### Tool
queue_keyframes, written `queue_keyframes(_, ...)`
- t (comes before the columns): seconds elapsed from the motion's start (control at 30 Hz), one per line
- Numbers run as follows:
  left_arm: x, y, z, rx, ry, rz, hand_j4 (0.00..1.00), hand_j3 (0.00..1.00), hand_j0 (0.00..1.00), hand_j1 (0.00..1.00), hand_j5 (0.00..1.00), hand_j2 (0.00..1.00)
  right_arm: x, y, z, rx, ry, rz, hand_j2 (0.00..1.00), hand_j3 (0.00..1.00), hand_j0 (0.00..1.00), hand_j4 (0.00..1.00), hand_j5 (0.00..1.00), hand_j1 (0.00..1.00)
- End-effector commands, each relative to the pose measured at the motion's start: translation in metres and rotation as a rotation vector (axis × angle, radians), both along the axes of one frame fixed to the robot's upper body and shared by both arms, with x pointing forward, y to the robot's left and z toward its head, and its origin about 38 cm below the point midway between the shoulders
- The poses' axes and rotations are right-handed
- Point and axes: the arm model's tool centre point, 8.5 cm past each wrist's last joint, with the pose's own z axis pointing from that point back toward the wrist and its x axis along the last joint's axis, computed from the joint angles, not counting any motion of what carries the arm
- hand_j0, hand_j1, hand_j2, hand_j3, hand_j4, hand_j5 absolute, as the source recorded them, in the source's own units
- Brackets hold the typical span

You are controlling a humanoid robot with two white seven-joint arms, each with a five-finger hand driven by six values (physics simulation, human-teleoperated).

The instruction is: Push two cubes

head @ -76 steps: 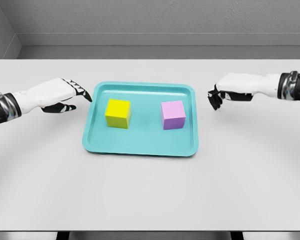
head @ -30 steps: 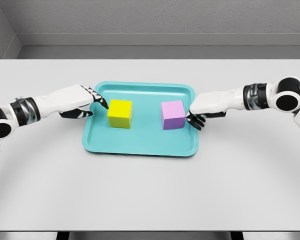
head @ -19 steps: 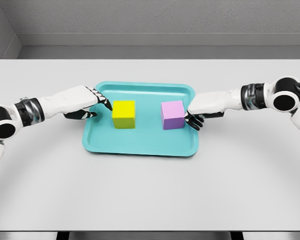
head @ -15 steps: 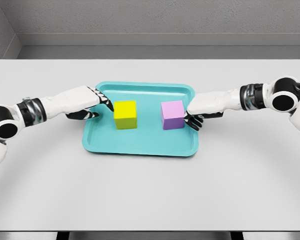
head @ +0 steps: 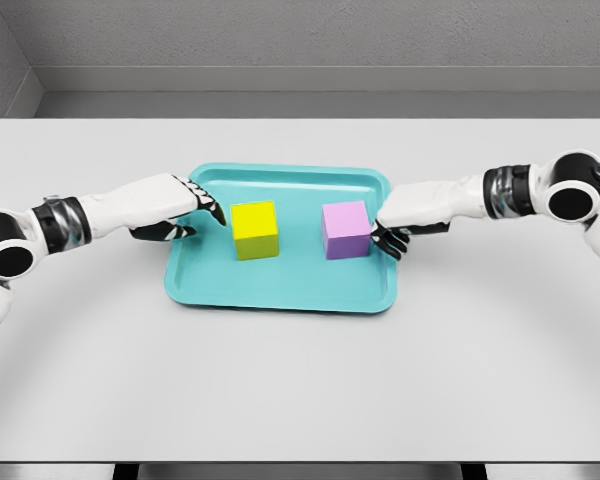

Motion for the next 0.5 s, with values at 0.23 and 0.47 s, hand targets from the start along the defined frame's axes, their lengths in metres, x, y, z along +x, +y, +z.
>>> queue_keyframes(0.23,0.01,0.003,-0.006,-0.001,0.025,0.028,0.63,0.63,0.63,0.63,0.63,0.63,0.008,-0.013,-0.008,-0.015,0.019,-0.053,0.12,0.12,0.12,0.12,0.12,0.12)
queue_keyframes(0.47,0.01,-0.003,-0.008,-0.002,0.035,0.018,0.62,0.62,0.62,0.62,0.62,0.62,0.014,-0.013,-0.011,-0.026,0.017,-0.067,0.12,0.12,0.12,0.12,0.12,0.12)
